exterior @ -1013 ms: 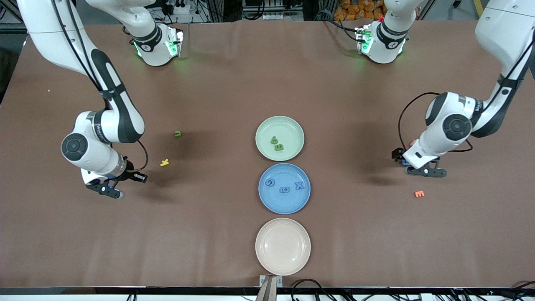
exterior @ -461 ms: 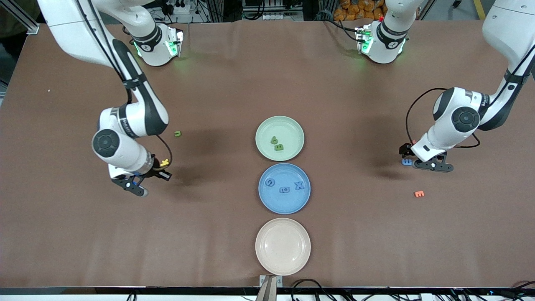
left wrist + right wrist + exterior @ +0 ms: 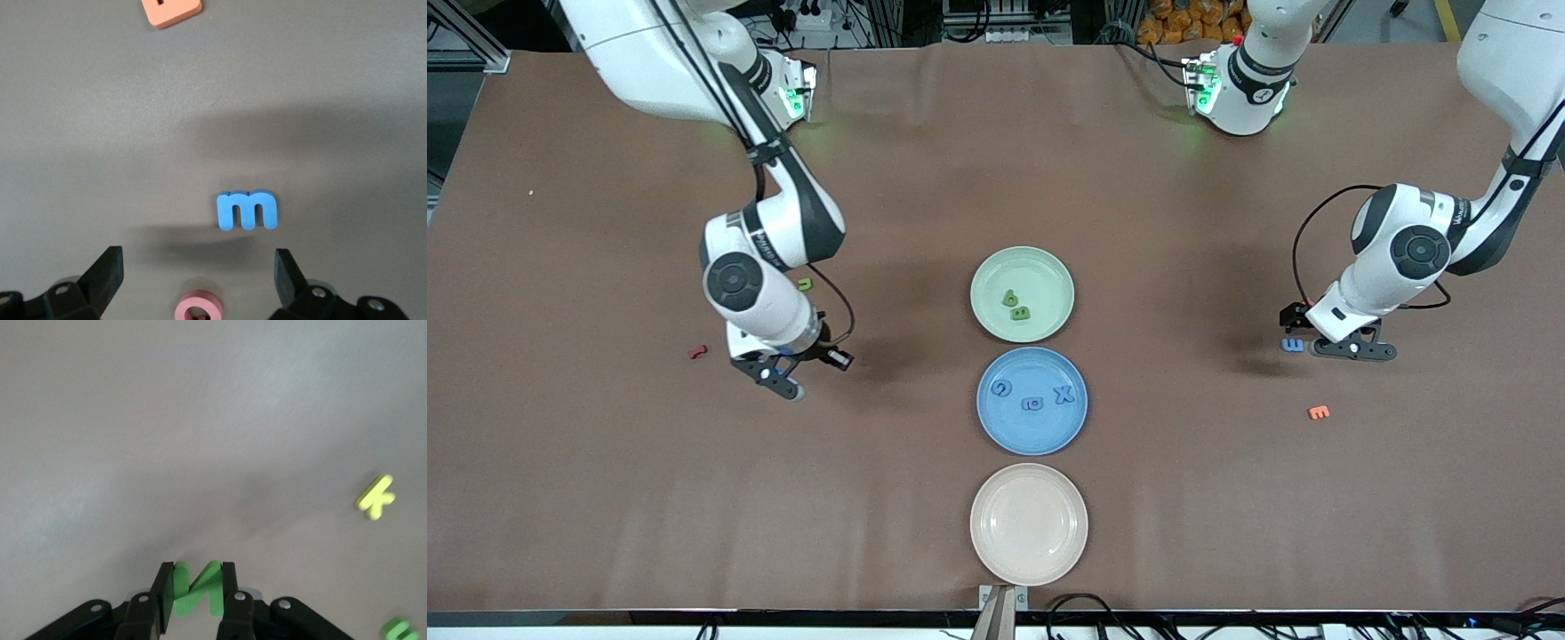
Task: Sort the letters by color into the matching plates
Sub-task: 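Carry the green N toward the green plate while the left gripper grasps blue m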
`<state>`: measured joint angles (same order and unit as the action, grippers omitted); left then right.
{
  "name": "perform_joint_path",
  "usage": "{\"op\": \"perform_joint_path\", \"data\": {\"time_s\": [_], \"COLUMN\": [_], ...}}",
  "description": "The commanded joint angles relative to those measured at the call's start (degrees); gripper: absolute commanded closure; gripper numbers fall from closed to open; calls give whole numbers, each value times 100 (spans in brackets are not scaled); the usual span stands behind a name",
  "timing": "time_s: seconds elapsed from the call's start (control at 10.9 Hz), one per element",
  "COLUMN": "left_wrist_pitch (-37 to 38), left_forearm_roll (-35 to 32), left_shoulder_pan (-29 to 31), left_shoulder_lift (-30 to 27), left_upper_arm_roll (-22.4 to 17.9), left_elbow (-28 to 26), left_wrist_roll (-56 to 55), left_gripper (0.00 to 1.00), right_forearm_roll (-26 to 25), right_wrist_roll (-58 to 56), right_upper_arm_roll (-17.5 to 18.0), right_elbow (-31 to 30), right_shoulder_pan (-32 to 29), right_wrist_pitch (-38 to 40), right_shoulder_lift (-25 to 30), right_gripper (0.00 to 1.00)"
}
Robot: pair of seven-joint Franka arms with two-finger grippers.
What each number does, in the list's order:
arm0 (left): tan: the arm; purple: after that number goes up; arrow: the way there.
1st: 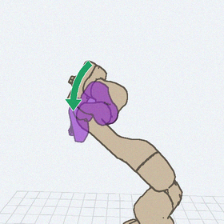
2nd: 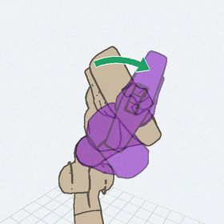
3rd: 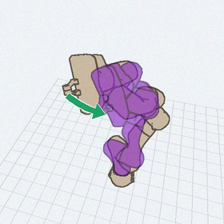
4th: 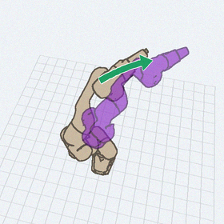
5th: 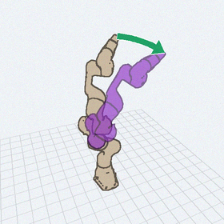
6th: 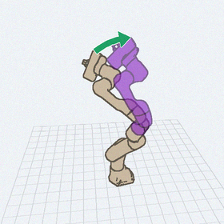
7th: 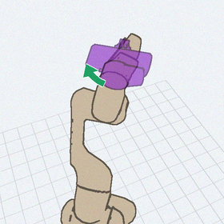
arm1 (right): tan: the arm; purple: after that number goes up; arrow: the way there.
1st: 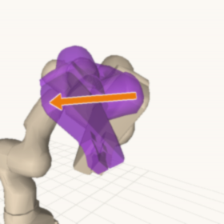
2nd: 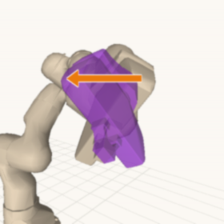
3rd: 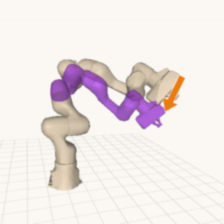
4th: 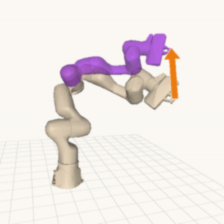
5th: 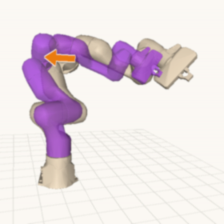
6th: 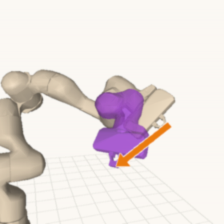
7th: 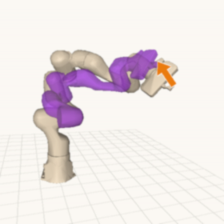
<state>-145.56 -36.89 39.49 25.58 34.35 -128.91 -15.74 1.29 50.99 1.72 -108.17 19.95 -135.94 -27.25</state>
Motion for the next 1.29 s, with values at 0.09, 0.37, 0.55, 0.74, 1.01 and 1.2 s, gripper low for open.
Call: {"op": "perform_joint_path", "data": {"time_s": [0.09,0.37,0.55,0.74,1.01,1.2], "left_wrist_pitch": [-96,-104,-104,-104,-104,-104], "left_forearm_roll": [-55,-47,-47,-55,-73,-108], "left_shoulder_pan": [68,41,-11,-20,-20,-12], "left_shoulder_lift": [192,359,430,561,676,676], "left_upper_arm_roll": [133,213,213,213,213,204], "left_elbow": [67,182,278,427,455,455], "left_wrist_roll": [-237,-245,-185,-149,-140,-140], "left_gripper": [0,0,0,0,0,0], "right_forearm_roll": [-76,-67,-67,-41,-6,12], "right_wrist_roll": [788,1272,1474,1754,2658,3012], "right_upper_arm_roll": [-23,-14,-23,-31,-23,-23], "right_elbow": [261,428,481,734,1052,1218], "right_shoulder_pan": [613,1027,1378,1616,1959,2152], "right_wrist_pitch": [33,15,6,-2,6,6], "right_shoulder_lift": [-157,-280,-385,-596,-773,-816], "right_gripper": [100,100,100,100,100,100]}}
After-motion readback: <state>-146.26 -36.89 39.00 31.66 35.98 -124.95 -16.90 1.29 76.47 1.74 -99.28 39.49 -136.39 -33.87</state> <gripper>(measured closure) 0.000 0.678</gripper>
